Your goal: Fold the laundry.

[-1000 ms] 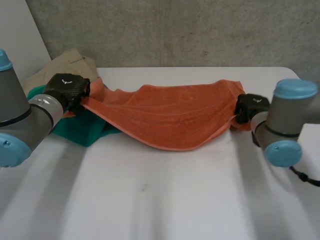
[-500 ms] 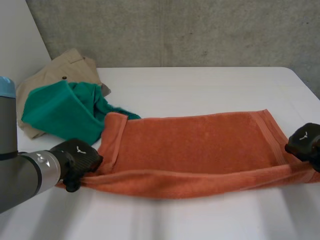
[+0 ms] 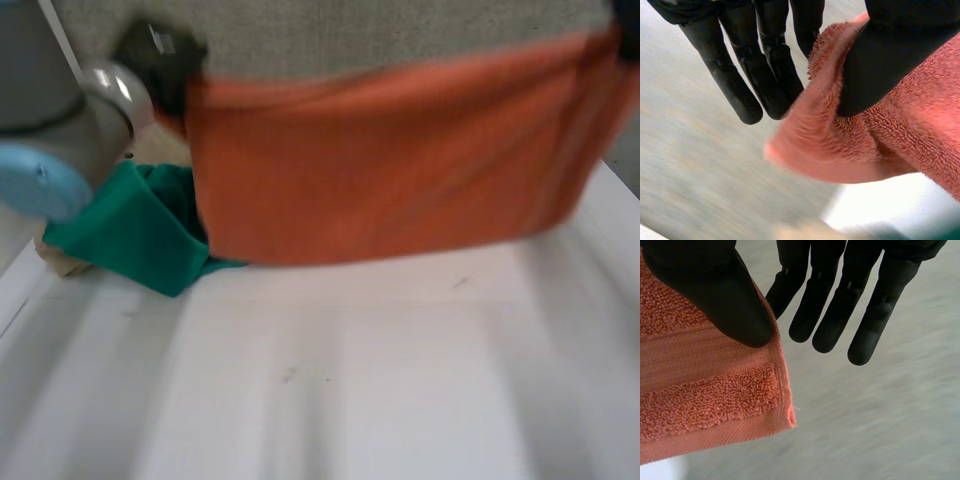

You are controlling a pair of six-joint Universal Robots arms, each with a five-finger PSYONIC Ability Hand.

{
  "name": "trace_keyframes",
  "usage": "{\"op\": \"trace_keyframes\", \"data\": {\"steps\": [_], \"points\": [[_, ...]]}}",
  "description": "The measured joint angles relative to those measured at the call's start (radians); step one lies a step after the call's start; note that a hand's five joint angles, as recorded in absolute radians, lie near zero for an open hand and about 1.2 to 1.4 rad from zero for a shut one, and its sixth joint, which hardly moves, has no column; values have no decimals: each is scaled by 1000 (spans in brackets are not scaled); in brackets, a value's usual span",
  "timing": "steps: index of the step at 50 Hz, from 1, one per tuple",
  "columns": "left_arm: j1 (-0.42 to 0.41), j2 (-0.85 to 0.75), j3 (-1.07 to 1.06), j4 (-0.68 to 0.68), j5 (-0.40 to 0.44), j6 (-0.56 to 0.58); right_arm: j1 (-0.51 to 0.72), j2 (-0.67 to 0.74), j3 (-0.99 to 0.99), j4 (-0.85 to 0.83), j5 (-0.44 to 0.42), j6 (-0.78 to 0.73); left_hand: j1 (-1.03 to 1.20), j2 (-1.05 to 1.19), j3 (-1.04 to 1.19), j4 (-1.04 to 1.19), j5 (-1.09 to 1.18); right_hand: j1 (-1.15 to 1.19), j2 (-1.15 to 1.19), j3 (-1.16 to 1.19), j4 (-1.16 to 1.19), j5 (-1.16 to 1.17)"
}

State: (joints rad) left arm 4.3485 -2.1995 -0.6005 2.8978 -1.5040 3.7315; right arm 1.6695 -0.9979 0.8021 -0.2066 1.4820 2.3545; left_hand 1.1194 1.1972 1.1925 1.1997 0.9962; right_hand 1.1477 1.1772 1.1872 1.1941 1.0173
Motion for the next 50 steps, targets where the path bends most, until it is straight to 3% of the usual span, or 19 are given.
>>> {"op": "trace_keyframes", "data": {"steps": [7,16,29,37,50], "points": [[36,-5,210,134,-11,-160,3,-43,-72,-214,31,176,0,0,0,0,0,0,0,0,0,2],[70,-8,92,197,-8,-269,3,-59,35,-256,13,203,0,0,0,0,0,0,0,0,0,2],[67,-49,-290,335,35,-266,-6,12,272,-130,-77,192,0,-14,-11,-20,-1,0,0,0,0,2],[49,-68,-511,347,71,-262,-24,32,474,-51,-99,193,-1,-53,-49,-57,-13,0,0,0,0,2],[59,21,-724,366,118,-159,-64,3,602,-42,-151,174,-264,-331,-320,-335,-303,0,0,0,0,2]]}}
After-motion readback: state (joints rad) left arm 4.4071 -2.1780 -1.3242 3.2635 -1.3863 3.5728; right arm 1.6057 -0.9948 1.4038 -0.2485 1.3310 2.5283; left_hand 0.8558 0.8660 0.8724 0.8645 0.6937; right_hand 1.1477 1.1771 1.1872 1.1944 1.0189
